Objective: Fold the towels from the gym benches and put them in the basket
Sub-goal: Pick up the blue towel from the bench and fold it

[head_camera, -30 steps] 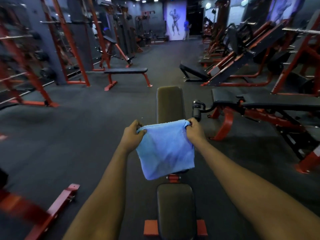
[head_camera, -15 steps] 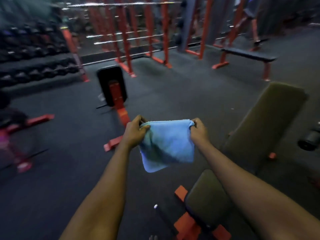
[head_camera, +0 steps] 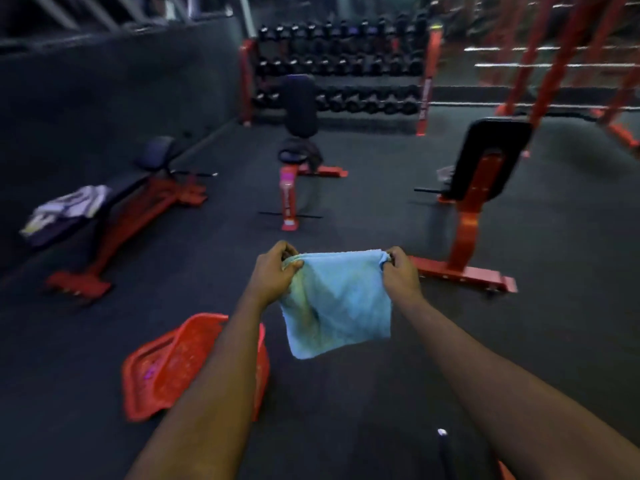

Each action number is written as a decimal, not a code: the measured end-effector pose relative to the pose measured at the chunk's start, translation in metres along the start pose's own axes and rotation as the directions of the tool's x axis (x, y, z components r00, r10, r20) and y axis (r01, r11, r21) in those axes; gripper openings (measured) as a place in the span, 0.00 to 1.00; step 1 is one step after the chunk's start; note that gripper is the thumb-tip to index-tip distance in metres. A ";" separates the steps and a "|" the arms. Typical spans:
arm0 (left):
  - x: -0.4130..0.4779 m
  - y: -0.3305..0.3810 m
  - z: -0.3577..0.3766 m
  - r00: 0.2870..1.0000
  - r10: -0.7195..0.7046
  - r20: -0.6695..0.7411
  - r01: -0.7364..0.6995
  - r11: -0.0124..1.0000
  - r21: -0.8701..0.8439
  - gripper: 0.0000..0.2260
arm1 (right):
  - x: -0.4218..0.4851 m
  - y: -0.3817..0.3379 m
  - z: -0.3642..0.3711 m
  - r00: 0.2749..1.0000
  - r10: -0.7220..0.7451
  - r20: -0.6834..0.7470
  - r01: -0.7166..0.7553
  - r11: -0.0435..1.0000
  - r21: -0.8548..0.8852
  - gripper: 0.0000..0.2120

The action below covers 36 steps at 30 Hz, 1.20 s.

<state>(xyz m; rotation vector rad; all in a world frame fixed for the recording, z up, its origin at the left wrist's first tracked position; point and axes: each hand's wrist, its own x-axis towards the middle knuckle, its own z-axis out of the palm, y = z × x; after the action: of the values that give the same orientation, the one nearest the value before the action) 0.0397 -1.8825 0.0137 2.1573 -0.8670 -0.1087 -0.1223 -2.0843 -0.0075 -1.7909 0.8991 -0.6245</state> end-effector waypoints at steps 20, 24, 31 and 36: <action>-0.041 -0.322 -0.136 0.659 -0.647 -0.384 0.660 0.742 -0.118 0.08 | 0.046 -0.041 0.443 0.731 0.015 0.683 0.136 0.977 -0.167 0.07; -0.048 -0.368 -0.107 0.495 -0.767 -0.408 0.787 0.594 -0.163 0.10 | 0.061 -0.015 0.504 0.630 0.051 0.775 0.192 0.956 -0.220 0.07; -0.058 -0.430 -0.042 0.342 -0.863 -0.373 0.853 0.451 -0.261 0.08 | 0.080 0.054 0.573 0.510 0.173 0.843 0.275 0.895 -0.350 0.11; -0.059 -0.485 -0.004 0.299 -0.901 -0.314 0.887 0.384 -0.256 0.06 | 0.090 0.107 0.615 0.491 0.229 0.840 0.299 0.862 -0.410 0.10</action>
<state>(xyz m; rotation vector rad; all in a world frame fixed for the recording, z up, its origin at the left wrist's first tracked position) 0.2619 -1.6241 -0.3358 2.2414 0.7127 -0.2145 0.3622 -1.8454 -0.3340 -2.2212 0.2697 0.6264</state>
